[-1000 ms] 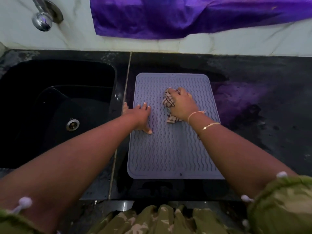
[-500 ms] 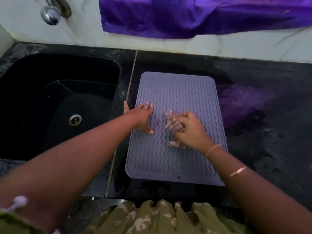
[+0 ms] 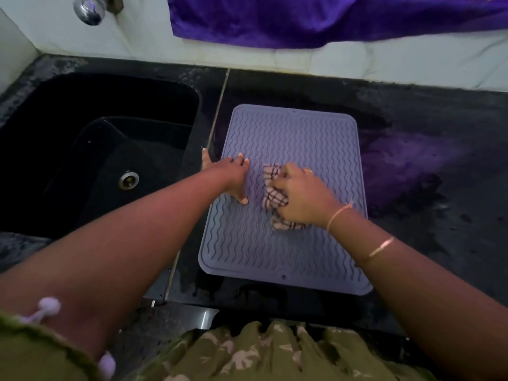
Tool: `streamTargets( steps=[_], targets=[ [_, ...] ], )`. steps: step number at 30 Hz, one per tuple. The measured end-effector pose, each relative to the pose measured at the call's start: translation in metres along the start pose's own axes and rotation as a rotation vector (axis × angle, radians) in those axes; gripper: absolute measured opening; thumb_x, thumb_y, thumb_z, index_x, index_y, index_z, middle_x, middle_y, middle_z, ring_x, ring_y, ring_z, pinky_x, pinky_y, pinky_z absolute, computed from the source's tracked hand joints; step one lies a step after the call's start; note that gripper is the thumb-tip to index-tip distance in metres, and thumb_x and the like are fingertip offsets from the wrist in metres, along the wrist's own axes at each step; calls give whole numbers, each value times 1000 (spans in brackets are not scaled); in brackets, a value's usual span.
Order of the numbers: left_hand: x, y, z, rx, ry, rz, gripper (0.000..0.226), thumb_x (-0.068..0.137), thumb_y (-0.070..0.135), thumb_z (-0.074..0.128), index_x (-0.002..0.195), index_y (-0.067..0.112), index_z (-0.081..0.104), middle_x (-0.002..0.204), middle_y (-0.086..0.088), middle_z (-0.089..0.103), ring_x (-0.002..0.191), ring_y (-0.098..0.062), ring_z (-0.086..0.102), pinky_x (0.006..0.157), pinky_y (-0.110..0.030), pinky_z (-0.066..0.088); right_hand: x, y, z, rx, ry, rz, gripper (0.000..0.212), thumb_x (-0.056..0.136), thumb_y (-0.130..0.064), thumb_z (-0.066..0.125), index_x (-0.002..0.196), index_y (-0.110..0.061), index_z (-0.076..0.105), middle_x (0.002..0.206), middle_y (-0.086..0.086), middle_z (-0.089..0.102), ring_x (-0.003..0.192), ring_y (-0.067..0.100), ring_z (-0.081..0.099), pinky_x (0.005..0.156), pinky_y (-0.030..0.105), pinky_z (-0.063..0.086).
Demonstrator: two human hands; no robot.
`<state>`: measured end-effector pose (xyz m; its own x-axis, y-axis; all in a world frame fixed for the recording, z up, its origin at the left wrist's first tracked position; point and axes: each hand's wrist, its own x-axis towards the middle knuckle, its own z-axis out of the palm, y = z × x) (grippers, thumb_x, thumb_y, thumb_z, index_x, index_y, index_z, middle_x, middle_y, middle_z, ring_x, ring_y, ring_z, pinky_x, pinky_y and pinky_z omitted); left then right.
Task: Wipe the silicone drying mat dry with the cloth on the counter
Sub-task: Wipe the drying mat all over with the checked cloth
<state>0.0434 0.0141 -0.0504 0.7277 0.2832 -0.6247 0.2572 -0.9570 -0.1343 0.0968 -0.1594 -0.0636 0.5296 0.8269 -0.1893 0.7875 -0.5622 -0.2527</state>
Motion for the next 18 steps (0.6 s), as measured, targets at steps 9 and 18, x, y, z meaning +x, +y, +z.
streamTargets(
  steps=[9, 18],
  targets=[
    [-10, 17, -4, -27, 25, -84, 99, 83, 45, 65, 152, 19, -2, 160, 2, -4, 145, -24, 13, 106, -67, -9, -61, -6, -6, 354, -232, -170, 35, 77, -26, 67, 110, -15, 67, 112, 1, 53, 101, 20, 53, 92, 34, 44],
    [-50, 27, 52, -396, 467, -81, 32, 93, 18, 49, 123, 25, 57, 125, 8, 59, 119, -15, 53, 112, -55, -10, -37, 17, -19, 1463, -123, 283, 31, 65, -3, 62, 90, -18, 54, 89, 11, 68, 79, 25, 65, 75, 39, 51]
  ],
)
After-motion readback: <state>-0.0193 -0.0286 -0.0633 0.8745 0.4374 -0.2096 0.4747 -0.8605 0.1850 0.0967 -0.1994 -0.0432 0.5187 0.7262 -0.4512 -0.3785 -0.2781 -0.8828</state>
